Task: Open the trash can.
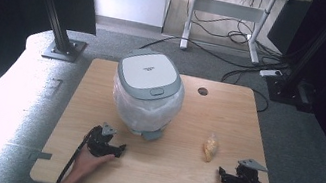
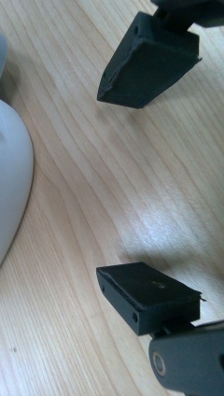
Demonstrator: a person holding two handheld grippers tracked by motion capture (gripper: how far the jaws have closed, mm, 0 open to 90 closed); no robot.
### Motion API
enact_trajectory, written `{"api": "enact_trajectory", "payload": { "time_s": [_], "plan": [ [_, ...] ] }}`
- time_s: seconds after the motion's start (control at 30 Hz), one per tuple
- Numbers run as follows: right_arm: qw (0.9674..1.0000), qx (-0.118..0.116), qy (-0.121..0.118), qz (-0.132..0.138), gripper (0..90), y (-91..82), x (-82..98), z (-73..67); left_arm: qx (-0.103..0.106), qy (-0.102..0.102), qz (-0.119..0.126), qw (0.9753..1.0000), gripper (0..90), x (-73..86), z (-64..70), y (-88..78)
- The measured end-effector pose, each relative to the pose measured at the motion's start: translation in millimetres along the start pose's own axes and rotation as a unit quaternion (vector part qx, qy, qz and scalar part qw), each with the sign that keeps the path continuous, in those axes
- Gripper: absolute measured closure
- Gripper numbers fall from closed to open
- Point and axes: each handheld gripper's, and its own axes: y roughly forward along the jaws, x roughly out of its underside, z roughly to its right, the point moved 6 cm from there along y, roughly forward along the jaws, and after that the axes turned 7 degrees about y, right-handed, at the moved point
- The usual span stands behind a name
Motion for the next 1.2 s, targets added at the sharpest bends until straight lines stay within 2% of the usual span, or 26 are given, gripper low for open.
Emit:
{"api": "enact_trajectory", "payload": {
  "time_s": [0.3,0.43,0.63,0.73,1.0,1.2],
  "plan": [
    [1.0,0.002,0.002,0.001,12.8,1.2,-1.0,0.2,-0.004,-0.004,0.0,1.0,14.6,0.2,-2.7,0.0],
    [1.0,0.003,0.002,0.001,12.8,1.2,-1.0,0.2,0.003,0.003,0.001,1.0,14.5,2.3,-4.4,-1.9],
    [1.0,0.003,0.002,0.001,12.9,1.2,-1.1,0.3,0.002,0.004,0.001,1.0,14.7,2.4,-4.8,-2.1],
    [1.0,0.003,0.002,0.001,12.9,1.3,-1.2,0.3,0.004,0.007,0.008,0.9999,22.2,1.7,-4.6,-2.7],
    [1.0,0.004,0.002,0.001,12.9,1.4,-1.3,0.4,0.011,0.003,-0.006,0.9999,22.4,3.4,-6.2,-8.2],
    [1.0,0.004,0.002,0.001,13.0,1.4,-1.3,0.5,0.012,-0.009,0.021,0.9997,23.0,2.0,-14.2,-23.6]
  ]
}}
